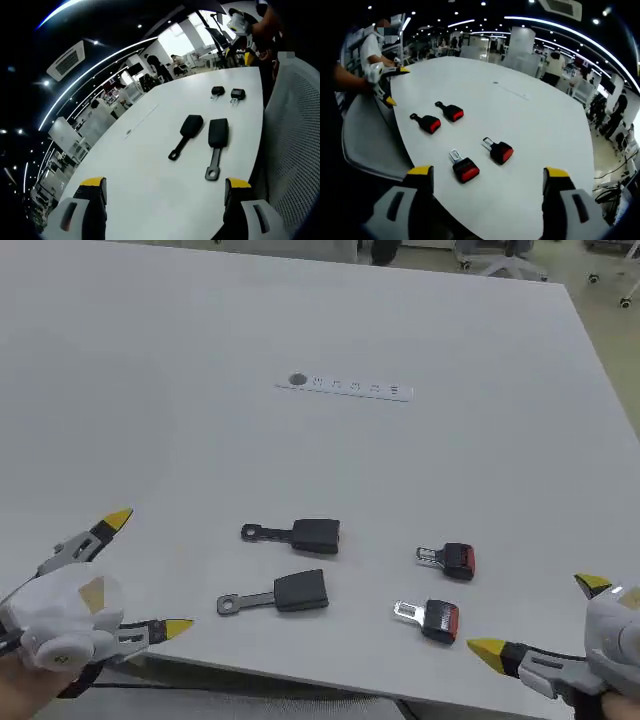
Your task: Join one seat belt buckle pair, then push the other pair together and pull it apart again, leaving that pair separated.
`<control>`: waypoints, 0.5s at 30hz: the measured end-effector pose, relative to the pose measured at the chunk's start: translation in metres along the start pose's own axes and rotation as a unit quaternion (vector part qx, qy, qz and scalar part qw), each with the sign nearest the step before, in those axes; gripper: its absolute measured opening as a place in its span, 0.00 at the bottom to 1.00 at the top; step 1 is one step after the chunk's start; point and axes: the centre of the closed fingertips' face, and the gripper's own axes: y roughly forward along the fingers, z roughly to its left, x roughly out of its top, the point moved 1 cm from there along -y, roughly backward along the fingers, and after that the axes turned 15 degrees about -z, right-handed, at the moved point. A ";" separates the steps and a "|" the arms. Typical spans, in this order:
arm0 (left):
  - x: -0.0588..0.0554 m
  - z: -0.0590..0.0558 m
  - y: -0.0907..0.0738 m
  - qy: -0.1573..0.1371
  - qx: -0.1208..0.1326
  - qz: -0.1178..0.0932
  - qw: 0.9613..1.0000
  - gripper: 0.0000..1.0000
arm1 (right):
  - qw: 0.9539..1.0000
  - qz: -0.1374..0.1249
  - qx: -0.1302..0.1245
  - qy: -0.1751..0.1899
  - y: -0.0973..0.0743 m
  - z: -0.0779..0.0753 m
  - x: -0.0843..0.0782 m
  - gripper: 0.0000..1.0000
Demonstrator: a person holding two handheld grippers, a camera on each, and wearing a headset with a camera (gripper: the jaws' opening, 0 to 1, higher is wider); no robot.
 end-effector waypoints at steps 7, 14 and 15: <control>0.001 0.001 -0.001 -0.002 0.002 0.000 1.000 1.00 | 1.000 -0.002 -0.001 -0.001 0.002 0.004 0.002 0.97; 0.001 0.001 -0.001 -0.002 0.003 0.001 1.000 1.00 | 0.999 0.001 -0.007 0.032 -0.001 0.003 -0.005 0.97; 0.002 0.001 -0.001 -0.002 0.003 0.001 1.000 1.00 | 1.000 0.002 -0.006 0.031 -0.002 0.003 -0.006 0.97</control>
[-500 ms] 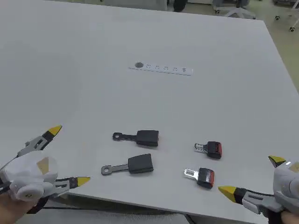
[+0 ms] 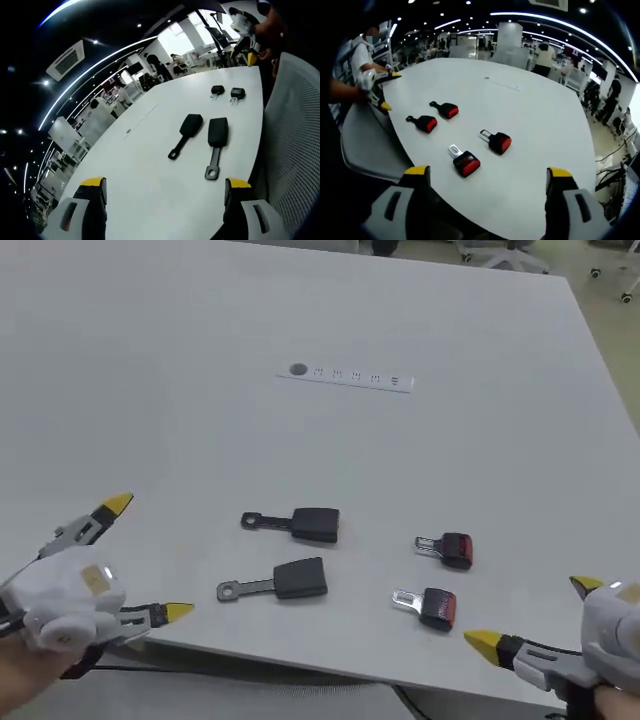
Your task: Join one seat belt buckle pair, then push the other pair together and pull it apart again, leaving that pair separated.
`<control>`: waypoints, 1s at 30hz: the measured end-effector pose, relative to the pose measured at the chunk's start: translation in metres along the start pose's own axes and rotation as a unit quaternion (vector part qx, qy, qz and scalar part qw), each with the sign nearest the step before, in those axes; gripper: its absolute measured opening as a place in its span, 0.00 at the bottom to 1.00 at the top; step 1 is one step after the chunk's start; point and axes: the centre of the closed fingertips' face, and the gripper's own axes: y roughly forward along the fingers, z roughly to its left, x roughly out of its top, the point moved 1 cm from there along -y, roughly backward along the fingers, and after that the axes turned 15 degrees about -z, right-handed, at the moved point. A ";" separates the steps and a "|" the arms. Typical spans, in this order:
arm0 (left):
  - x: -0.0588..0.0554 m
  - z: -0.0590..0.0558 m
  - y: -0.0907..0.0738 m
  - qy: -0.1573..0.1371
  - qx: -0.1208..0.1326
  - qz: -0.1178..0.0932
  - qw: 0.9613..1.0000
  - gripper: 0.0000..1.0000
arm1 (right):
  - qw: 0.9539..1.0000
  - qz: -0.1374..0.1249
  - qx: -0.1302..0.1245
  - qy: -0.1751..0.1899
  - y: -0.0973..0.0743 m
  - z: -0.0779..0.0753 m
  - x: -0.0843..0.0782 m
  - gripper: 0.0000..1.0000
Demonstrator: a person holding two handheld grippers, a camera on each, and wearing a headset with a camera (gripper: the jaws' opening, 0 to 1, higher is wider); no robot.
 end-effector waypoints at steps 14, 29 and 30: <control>0.002 -0.001 0.000 0.001 -0.001 0.004 1.000 1.00 | 1.000 -0.004 0.008 0.007 0.005 0.001 0.005 0.96; -0.005 -0.004 0.002 -0.002 -0.011 0.011 1.000 1.00 | 1.000 -0.005 0.016 0.008 0.018 0.001 0.005 0.95; -0.005 -0.004 0.002 -0.002 -0.012 0.011 1.000 1.00 | 1.000 -0.006 0.017 0.008 0.019 0.001 0.005 0.95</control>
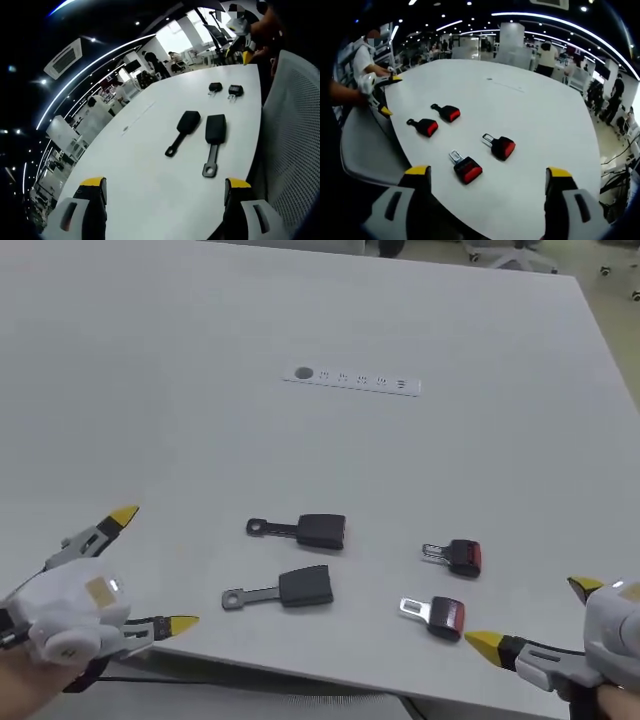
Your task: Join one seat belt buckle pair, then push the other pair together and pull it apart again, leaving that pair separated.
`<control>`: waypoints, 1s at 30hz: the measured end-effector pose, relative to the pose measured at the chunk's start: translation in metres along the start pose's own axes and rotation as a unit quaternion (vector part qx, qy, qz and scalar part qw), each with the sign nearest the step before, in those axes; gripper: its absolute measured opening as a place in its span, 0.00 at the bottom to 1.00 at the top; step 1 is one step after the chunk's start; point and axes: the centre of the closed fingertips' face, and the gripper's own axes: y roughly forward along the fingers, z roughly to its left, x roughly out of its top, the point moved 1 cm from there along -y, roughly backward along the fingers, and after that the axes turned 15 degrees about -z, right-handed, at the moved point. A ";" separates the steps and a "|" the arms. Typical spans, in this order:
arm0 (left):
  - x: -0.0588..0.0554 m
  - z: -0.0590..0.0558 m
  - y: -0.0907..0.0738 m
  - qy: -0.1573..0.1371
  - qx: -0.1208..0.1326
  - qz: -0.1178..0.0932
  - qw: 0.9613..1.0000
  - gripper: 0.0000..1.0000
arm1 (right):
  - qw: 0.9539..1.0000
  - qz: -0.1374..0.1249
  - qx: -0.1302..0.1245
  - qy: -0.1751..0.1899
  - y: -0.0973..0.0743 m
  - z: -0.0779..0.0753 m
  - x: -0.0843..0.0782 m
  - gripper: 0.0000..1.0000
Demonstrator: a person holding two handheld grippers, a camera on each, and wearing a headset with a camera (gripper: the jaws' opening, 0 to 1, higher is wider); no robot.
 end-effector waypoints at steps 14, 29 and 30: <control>-0.004 -0.003 0.002 -0.002 -0.009 0.004 1.000 1.00 | 1.000 -0.006 0.010 -0.004 0.004 0.000 -0.001 0.99; -0.003 -0.002 0.001 -0.004 -0.006 0.002 1.000 0.99 | 1.000 0.001 0.008 -0.016 0.006 -0.004 -0.003 0.94; -0.003 -0.002 0.001 -0.007 -0.007 0.001 1.000 0.99 | 1.000 0.002 0.009 -0.020 0.006 -0.004 -0.003 0.93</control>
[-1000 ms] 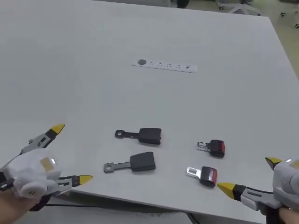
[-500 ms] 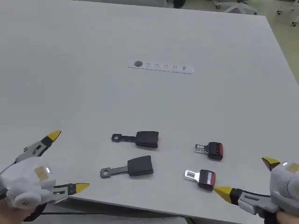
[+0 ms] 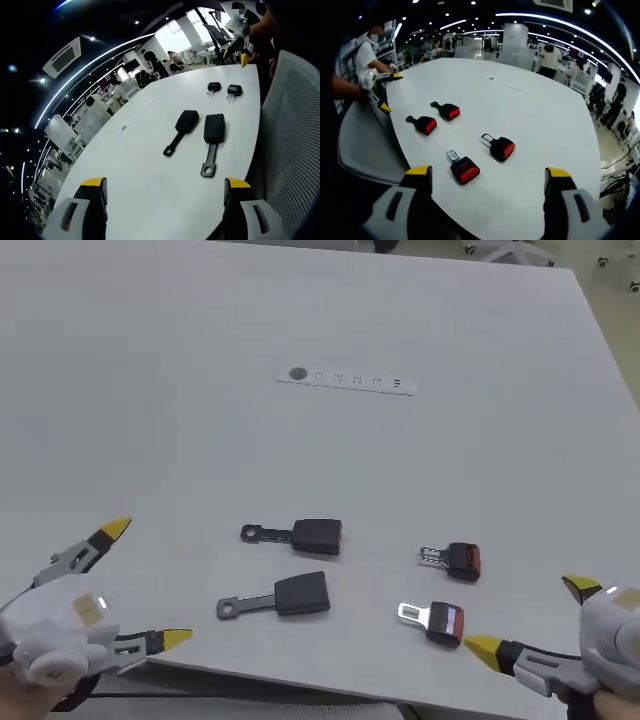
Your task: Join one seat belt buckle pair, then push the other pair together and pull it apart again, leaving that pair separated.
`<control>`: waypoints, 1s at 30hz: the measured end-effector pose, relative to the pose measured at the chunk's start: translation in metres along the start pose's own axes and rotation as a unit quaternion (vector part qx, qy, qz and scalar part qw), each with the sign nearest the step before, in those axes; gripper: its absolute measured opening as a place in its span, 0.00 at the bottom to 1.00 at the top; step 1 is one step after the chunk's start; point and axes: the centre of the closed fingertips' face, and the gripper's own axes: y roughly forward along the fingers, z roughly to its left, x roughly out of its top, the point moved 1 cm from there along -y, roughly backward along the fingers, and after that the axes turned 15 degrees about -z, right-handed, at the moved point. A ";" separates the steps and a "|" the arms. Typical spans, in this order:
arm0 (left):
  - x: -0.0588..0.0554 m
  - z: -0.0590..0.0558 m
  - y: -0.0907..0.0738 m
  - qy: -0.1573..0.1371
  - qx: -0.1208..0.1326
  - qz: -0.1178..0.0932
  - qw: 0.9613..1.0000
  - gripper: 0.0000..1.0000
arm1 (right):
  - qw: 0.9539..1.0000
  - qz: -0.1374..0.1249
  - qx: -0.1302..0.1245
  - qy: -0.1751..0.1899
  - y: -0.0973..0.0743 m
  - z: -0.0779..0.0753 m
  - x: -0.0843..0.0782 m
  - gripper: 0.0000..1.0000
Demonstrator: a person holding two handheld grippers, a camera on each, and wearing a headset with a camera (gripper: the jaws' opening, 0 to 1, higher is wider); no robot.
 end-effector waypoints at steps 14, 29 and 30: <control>-0.002 -0.003 -0.001 0.008 -0.009 0.007 1.000 0.97 | 0.999 0.007 0.010 -0.036 -0.006 0.002 -0.002 0.87; -0.007 -0.006 -0.001 0.009 -0.014 0.024 1.000 0.94 | 0.999 0.007 0.012 -0.042 -0.006 0.006 -0.005 0.81; -0.007 -0.006 -0.002 0.011 -0.015 0.025 1.000 0.94 | 0.999 0.007 0.012 -0.042 -0.006 0.006 -0.004 0.81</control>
